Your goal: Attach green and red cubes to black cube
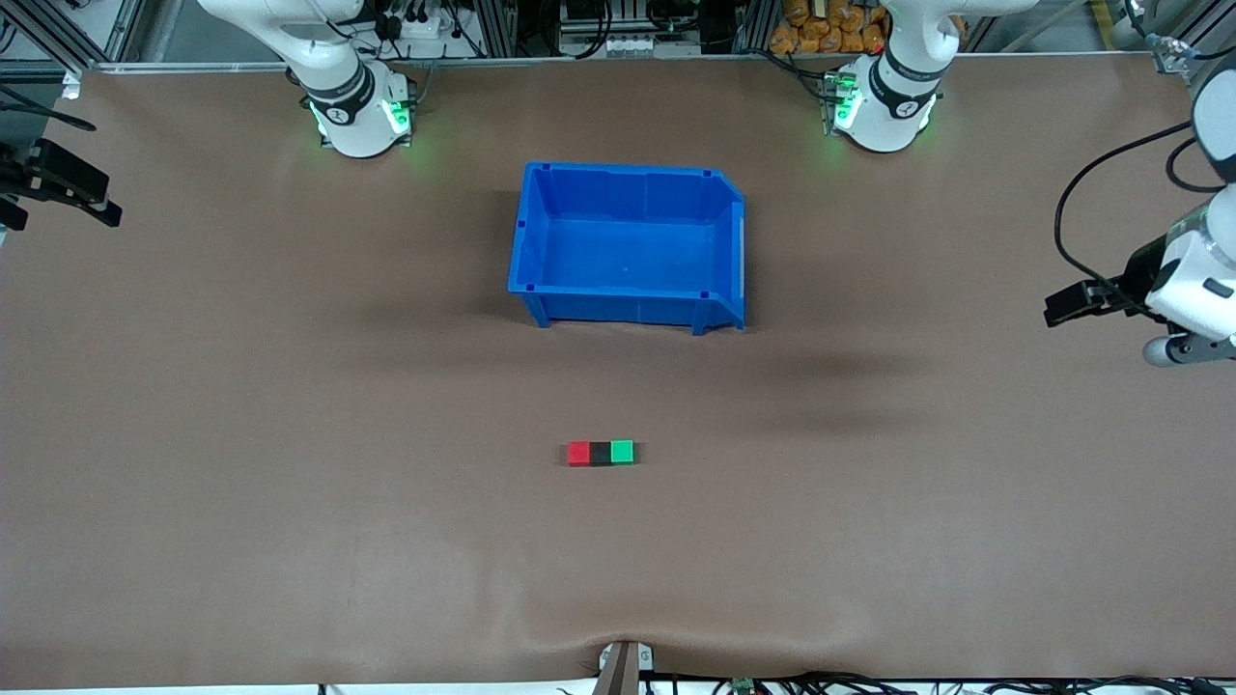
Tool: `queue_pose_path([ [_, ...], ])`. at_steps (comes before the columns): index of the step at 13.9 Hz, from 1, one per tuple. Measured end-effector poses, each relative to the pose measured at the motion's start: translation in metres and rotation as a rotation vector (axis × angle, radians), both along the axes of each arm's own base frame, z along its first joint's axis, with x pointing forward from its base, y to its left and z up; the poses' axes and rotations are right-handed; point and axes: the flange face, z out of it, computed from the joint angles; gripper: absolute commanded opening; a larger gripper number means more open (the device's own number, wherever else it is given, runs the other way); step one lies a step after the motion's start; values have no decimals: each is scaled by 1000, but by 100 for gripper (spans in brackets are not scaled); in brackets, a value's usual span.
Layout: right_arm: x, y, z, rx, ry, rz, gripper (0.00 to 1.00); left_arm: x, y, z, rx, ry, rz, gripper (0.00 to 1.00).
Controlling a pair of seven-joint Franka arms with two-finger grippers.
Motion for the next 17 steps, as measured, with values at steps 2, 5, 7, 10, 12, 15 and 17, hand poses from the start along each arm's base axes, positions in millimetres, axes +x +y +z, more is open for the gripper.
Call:
queue_pose_path([
  [2,0,0,0,0,0,0,100,-3,-13,29,-2,-12,-25,100],
  [5,0,0,0,0,0,-1,100,-22,-44,69,-6,-10,-77,100],
  [7,0,-1,0,0,0,-1,100,-42,-69,83,-3,28,-120,100],
  [10,0,-1,0,0,0,-1,100,-57,-82,93,1,48,-144,100],
  [12,0,-1,0,0,1,-2,100,-55,-72,92,0,52,-129,100],
  [15,0,-1,0,0,1,-2,100,-53,-65,94,-1,47,-123,100],
  [17,0,-1,0,0,1,-2,100,-53,-68,96,-3,43,-141,100],
])
